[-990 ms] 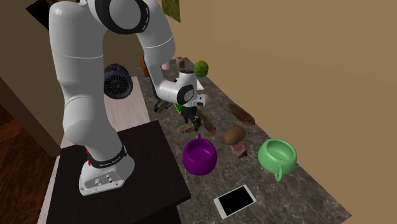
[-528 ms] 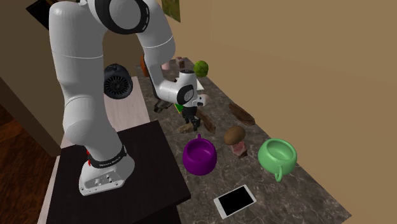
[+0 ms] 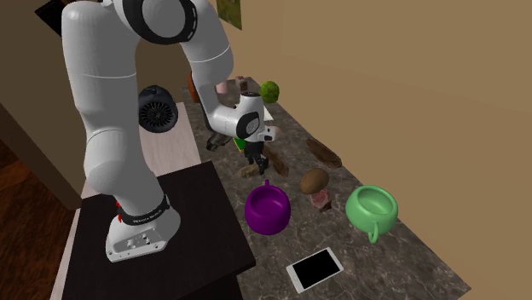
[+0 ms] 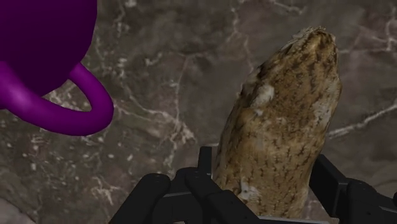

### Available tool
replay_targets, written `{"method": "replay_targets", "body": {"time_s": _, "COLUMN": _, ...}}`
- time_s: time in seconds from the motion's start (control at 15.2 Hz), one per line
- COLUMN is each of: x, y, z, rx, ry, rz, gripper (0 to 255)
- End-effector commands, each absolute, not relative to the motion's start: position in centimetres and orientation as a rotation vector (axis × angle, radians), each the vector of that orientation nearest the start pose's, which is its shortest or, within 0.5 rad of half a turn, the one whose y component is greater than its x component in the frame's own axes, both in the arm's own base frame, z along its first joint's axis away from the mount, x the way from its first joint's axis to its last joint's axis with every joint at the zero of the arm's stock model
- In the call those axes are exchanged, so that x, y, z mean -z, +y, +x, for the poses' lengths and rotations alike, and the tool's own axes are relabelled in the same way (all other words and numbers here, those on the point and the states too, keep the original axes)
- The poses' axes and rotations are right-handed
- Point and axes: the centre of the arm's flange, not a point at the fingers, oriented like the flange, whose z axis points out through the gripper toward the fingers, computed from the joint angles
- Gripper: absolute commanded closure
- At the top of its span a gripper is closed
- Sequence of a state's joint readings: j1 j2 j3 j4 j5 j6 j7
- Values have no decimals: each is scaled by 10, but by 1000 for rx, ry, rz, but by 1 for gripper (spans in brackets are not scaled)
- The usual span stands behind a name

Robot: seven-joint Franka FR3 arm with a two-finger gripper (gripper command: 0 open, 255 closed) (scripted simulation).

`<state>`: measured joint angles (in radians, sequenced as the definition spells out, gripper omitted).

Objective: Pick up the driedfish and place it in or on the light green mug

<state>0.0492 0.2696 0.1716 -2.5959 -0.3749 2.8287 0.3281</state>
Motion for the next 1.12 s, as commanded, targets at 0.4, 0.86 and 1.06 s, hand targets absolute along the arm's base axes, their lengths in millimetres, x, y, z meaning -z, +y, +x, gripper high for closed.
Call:
{"method": "replay_targets", "body": {"time_s": 0.4, "x": -201, "y": 117, "z": 414, "rx": -10, "ry": -394, "rz": -3186, "gripper": 255}}
{"method": "replay_targets", "body": {"time_s": 0.86, "x": -238, "y": 117, "z": 414, "rx": -10, "ry": -394, "rz": -3186, "gripper": 255}}
{"method": "replay_targets", "body": {"time_s": 1.06, "x": -254, "y": 117, "z": 414, "rx": -10, "ry": -394, "rz": -3186, "gripper": 255}}
